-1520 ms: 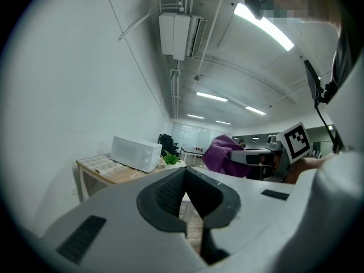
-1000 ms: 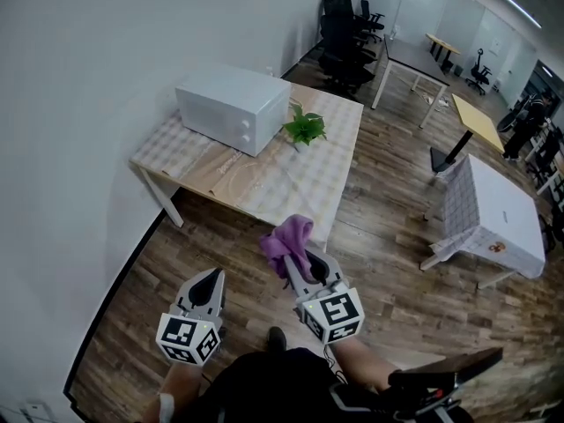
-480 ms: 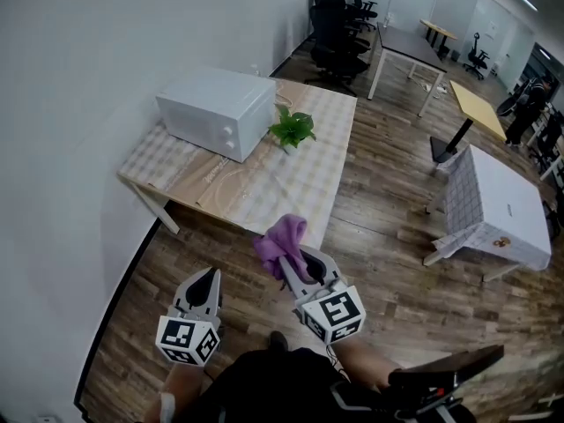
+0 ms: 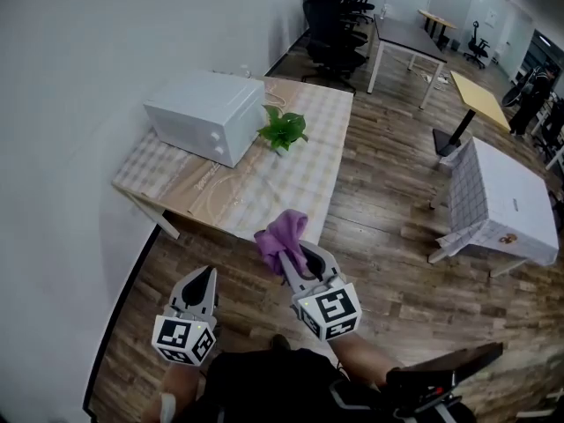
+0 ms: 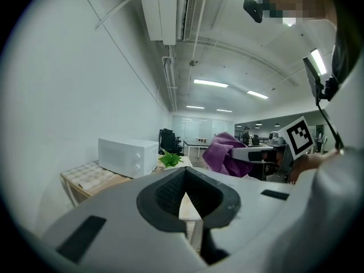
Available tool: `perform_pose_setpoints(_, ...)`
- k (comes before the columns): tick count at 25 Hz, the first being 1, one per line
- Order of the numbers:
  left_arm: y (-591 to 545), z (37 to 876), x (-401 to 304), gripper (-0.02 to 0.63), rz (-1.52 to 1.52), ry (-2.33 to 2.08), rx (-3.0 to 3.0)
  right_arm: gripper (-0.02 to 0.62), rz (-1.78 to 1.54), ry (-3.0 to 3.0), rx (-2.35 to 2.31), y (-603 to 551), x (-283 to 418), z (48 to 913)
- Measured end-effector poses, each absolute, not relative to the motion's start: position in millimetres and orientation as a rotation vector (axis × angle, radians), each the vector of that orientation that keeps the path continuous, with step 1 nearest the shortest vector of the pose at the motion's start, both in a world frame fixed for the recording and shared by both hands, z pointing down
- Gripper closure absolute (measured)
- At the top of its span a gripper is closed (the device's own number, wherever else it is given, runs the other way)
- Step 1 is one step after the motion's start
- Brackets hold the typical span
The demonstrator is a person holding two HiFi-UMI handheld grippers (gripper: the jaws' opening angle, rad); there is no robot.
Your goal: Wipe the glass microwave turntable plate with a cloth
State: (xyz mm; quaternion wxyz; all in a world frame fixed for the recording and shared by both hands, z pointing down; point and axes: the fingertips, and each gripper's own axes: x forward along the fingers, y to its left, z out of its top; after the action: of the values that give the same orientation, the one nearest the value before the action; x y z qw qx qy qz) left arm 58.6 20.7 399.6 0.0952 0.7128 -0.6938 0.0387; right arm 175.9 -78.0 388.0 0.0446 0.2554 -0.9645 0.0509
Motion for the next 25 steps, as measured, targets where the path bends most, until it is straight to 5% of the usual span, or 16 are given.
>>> perform_pose_setpoints(25,-45.7,400.9,-31.0,0.603,0.09,-1.917,2.252,0.502,0.118,-2.867,0.95,-123.8,98.3,387.9)
